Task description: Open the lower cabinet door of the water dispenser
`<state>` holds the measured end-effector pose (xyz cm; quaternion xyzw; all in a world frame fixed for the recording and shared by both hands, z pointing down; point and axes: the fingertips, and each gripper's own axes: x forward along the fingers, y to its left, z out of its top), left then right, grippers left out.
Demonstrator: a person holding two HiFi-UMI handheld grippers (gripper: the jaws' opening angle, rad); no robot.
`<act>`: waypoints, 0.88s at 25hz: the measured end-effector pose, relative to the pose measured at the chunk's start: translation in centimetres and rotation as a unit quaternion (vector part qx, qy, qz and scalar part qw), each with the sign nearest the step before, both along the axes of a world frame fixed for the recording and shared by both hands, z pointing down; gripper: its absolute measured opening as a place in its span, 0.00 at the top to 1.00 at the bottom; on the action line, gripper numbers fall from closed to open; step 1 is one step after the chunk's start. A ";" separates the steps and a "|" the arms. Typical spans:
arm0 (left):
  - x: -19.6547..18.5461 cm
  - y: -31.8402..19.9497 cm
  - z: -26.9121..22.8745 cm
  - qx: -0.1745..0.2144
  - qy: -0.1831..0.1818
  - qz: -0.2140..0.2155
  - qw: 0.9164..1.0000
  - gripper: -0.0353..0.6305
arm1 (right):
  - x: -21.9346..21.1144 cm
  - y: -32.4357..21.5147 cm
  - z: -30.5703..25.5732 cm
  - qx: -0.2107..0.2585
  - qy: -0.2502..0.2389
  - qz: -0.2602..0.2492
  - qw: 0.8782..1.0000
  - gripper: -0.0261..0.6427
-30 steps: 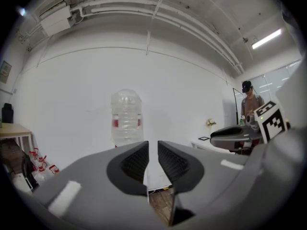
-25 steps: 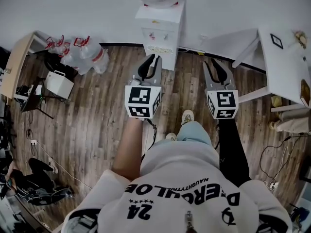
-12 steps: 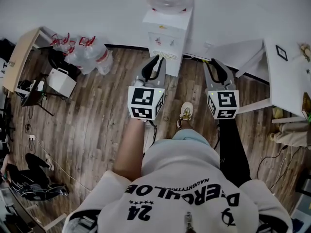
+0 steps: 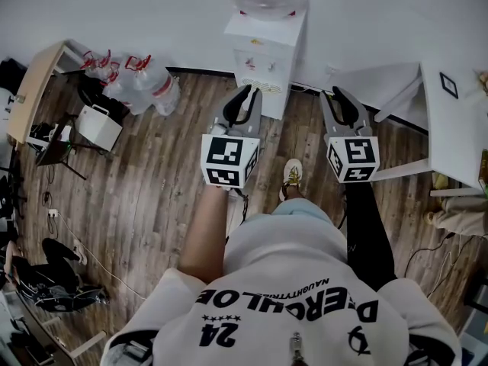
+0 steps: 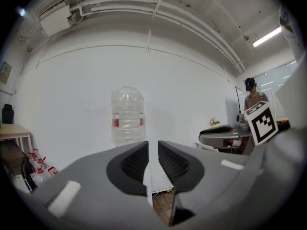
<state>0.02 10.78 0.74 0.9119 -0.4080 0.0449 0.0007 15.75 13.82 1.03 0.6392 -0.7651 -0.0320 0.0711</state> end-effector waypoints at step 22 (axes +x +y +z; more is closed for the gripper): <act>4.3 -12.2 1.7 -0.020 -0.017 -0.024 0.999 0.85 | 4.7 -12.0 2.4 -0.043 -0.007 -0.040 0.998 0.83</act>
